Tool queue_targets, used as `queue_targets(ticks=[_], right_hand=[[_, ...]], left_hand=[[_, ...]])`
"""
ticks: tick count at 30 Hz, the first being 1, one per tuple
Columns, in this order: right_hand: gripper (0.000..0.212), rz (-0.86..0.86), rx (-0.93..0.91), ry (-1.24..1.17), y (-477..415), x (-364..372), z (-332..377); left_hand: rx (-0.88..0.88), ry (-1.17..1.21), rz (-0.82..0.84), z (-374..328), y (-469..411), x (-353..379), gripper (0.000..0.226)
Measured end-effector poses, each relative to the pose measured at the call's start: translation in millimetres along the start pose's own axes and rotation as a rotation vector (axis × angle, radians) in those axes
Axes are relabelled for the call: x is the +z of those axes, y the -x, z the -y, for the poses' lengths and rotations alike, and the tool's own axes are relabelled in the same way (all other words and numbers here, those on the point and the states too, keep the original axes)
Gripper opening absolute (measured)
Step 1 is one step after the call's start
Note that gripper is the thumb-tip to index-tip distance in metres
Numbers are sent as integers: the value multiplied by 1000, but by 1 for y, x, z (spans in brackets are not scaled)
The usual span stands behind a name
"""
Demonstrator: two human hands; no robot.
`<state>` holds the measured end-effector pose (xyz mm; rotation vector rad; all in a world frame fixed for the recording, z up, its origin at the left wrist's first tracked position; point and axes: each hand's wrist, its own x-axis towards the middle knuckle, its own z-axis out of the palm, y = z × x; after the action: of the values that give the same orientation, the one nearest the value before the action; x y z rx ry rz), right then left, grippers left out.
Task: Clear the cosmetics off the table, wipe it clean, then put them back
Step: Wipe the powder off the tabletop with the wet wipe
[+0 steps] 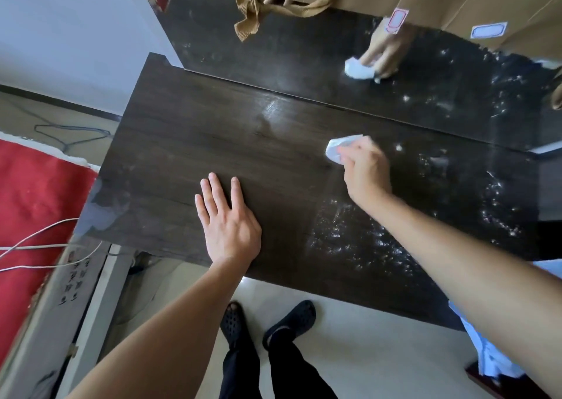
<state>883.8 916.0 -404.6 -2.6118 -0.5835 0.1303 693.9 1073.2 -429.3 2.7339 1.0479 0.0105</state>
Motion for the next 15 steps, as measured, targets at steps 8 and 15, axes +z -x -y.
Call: queue_targets(ticks=[8,15], right_hand=[[23,162,-128,-97,16,-21,9],[29,31,53,12,-10,6,19]], left_hand=[[-3,-2,-1,0,0,0,54],[5,-4,-4,1,-1,2,55]])
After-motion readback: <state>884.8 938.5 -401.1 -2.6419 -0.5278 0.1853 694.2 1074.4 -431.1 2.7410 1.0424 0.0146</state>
